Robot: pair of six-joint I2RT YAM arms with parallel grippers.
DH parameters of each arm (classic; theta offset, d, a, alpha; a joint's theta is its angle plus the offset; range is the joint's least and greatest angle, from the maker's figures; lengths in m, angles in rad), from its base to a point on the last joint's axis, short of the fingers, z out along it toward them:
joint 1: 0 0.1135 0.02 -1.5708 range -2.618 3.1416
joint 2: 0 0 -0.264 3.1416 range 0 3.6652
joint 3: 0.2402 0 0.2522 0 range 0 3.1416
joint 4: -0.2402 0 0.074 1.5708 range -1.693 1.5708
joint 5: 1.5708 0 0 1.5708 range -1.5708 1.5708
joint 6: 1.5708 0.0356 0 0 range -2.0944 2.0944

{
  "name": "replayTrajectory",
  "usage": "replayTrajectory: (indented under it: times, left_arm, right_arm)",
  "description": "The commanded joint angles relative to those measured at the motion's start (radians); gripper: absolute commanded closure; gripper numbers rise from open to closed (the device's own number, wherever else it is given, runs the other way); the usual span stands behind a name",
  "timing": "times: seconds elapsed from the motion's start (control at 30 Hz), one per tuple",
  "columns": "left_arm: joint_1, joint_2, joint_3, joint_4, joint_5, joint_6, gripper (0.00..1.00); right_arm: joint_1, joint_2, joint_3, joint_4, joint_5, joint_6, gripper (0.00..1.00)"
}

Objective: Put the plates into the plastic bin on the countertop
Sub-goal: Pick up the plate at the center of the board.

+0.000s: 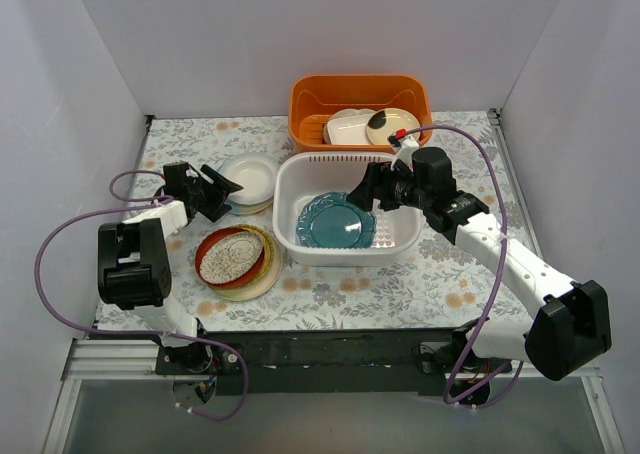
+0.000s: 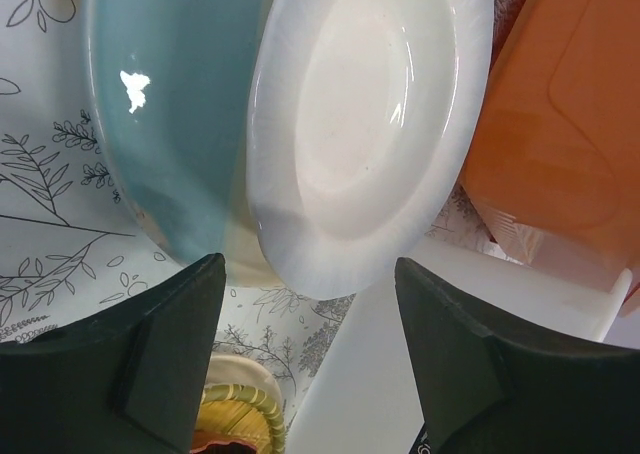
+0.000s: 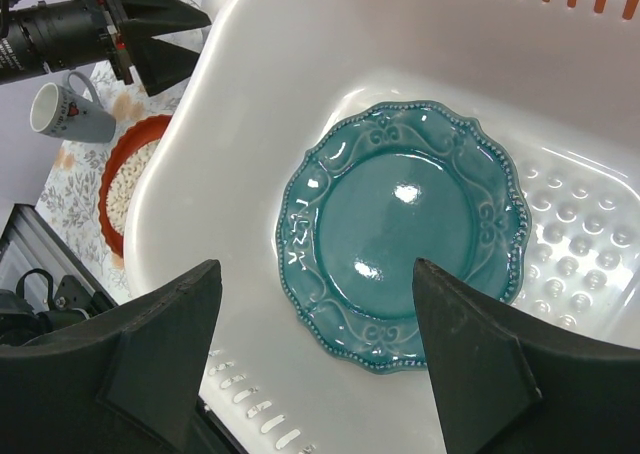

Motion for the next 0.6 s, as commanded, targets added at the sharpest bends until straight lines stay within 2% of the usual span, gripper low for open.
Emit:
replayTrajectory:
  times: [0.0, 0.3, 0.57]
  left_arm:
    - [0.000, -0.049, -0.011, 0.031, -0.002, 0.010, 0.32]
    - [0.001, 0.067, 0.012, 0.125, 0.039, -0.027, 0.37]
    - [0.000, 0.144, 0.012, 0.169, 0.061, -0.028, 0.51]
  right_arm:
    - [0.002, 0.012, 0.008, 0.042, -0.009, -0.001, 0.17]
    - [0.004, -0.008, 0.002, 0.046, -0.005, 0.002, 0.17]
    - [0.002, -0.017, -0.005, 0.046, -0.014, 0.007, 0.17]
